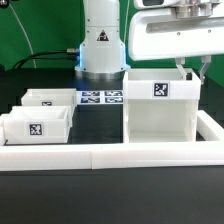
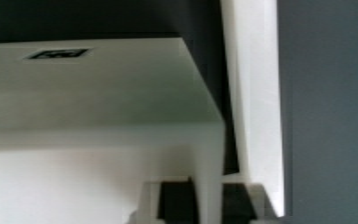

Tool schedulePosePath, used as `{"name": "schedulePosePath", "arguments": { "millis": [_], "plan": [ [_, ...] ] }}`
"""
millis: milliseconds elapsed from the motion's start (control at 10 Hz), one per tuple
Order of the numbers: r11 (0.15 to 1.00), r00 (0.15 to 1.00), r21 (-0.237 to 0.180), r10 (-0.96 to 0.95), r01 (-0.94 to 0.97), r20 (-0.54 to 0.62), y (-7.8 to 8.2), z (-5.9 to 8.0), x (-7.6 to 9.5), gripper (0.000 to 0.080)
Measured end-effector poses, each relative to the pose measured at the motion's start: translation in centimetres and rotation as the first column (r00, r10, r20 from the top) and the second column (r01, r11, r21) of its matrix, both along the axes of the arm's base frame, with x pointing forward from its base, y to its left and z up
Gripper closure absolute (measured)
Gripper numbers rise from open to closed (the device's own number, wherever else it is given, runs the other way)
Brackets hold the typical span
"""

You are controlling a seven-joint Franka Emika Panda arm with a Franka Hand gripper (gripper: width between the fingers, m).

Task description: Assemble drawer

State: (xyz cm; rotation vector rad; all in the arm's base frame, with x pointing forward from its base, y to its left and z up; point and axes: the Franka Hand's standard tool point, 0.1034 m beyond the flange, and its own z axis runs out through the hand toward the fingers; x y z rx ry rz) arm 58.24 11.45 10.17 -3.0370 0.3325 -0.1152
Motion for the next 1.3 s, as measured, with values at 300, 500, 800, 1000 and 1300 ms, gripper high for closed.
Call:
{"name": "schedulePosePath", "arguments": {
  "millis": [300, 500, 800, 1000, 1300],
  "plan": [
    [0.983, 0.983, 0.030, -0.182, 0.182, -0.006, -1.0, 0.1, 0.5, 0.0762],
    [0.940, 0.942, 0.052, -0.335, 0.336, -0.018, -1.3, 0.2, 0.7, 0.0762],
    [0.839, 0.841, 0.065, -0.538, 0.541, -0.048, -0.4, 0.2, 0.7, 0.0761],
    [0.754, 0.758, 0.078, -0.649, 0.652, -0.068, -0.4, 0.4, 0.9, 0.0761],
    [0.622, 0.631, 0.107, -0.768, 0.776, -0.108, -0.4, 0.6, 1.2, 0.0761]
  ]
}}
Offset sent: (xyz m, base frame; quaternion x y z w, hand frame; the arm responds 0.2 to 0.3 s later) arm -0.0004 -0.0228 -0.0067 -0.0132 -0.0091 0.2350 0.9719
